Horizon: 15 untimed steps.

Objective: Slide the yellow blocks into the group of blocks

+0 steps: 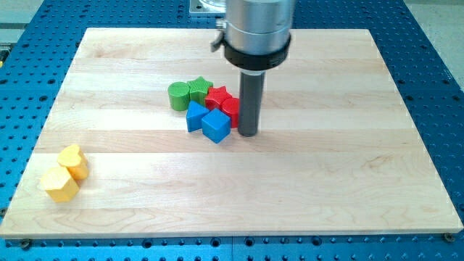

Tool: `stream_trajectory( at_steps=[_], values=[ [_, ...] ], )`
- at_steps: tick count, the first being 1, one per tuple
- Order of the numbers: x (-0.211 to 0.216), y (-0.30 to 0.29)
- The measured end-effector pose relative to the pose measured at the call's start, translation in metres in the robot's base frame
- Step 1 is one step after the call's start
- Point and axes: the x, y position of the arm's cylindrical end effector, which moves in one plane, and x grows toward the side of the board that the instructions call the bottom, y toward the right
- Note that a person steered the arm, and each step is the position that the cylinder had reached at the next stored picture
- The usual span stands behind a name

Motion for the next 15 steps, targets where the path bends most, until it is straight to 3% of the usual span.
stream_trajectory(
  at_steps=[1,2,3,4,5,7,8,9,10,11,12,13,14,15],
  values=[
    [0.083,-0.023],
    [0.102,-0.169],
    [0.125,-0.232],
    [0.155,-0.259],
    [0.132,-0.312],
    [0.067,-0.201],
    [0.037,-0.190],
    [0.075,-0.244],
    [0.029,-0.260],
    [0.011,-0.168],
    [0.011,-0.109],
    [0.039,-0.183],
    [0.081,-0.105],
    [0.076,-0.064]
  ],
)
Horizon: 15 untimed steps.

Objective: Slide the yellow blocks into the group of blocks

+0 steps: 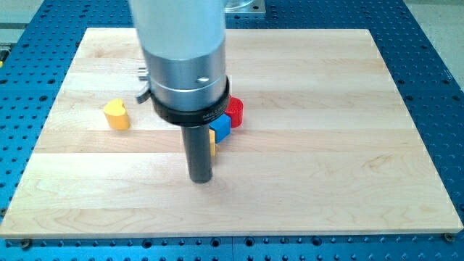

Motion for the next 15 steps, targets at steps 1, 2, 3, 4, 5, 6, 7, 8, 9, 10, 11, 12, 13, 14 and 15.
stream_trajectory(
  at_steps=[1,2,3,4,5,6,7,8,9,10,11,12,13,14,15],
  values=[
    [-0.028,-0.007],
    [-0.014,-0.085],
    [-0.049,-0.188],
    [-0.085,-0.221],
    [-0.094,-0.107],
    [-0.087,-0.067],
    [-0.076,-0.137],
    [-0.077,-0.135],
    [-0.078,-0.122],
    [-0.080,-0.110],
    [-0.081,-0.096],
    [-0.083,-0.084],
    [-0.083,-0.084],
    [-0.079,-0.084],
    [-0.079,-0.084]
  ],
)
